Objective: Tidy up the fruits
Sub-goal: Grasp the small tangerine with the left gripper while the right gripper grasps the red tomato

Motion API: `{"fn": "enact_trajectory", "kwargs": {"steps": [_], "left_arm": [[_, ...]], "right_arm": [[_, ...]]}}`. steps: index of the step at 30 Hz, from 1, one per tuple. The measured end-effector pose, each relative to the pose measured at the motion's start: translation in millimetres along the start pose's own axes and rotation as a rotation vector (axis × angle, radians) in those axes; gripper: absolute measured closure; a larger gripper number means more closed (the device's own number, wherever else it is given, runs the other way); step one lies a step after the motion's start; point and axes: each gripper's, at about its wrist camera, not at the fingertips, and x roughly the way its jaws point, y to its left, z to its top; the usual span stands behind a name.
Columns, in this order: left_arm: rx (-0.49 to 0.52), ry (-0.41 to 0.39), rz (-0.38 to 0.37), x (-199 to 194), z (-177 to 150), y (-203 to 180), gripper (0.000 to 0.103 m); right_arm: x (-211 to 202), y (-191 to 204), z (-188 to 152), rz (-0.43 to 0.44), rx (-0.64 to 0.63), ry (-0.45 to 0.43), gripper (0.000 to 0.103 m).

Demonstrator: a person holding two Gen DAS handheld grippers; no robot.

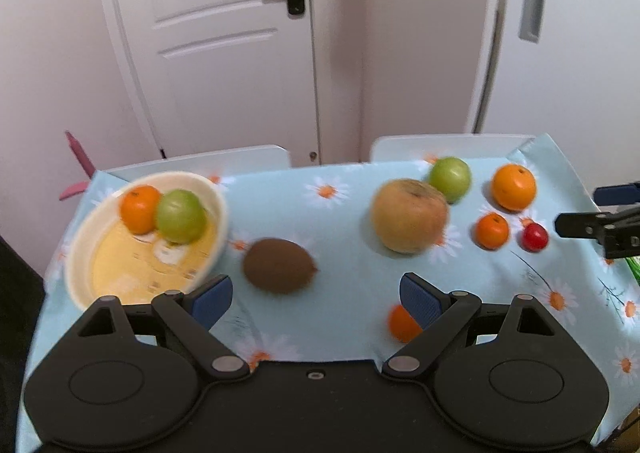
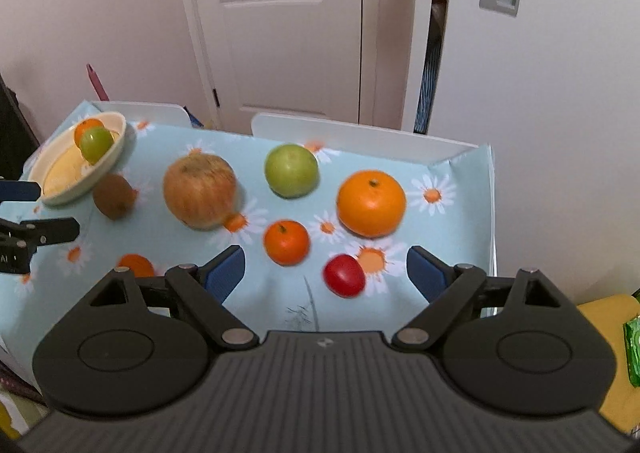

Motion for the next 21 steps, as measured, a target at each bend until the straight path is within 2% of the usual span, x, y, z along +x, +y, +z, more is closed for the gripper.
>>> {"fn": "enact_trajectory", "kwargs": {"steps": [6, 12, 15, 21], "left_arm": [[0.035, 0.027, -0.024, 22, -12, -30, 0.011], [0.051, 0.061, -0.041, 44, -20, -47, 0.019], [0.052, 0.077, -0.045, 53, -25, -51, 0.032], [0.053, 0.1, -0.046, 62, -31, -55, 0.046]], "right_arm": [[19, -15, -9, 0.014, -0.019, 0.013, 0.002], [36, -21, -19, 0.029, -0.022, 0.037, 0.01], [44, -23, -24, 0.034, -0.018, 0.049, 0.013], [54, -27, -27, 0.041, -0.011, 0.062, 0.017]]}}
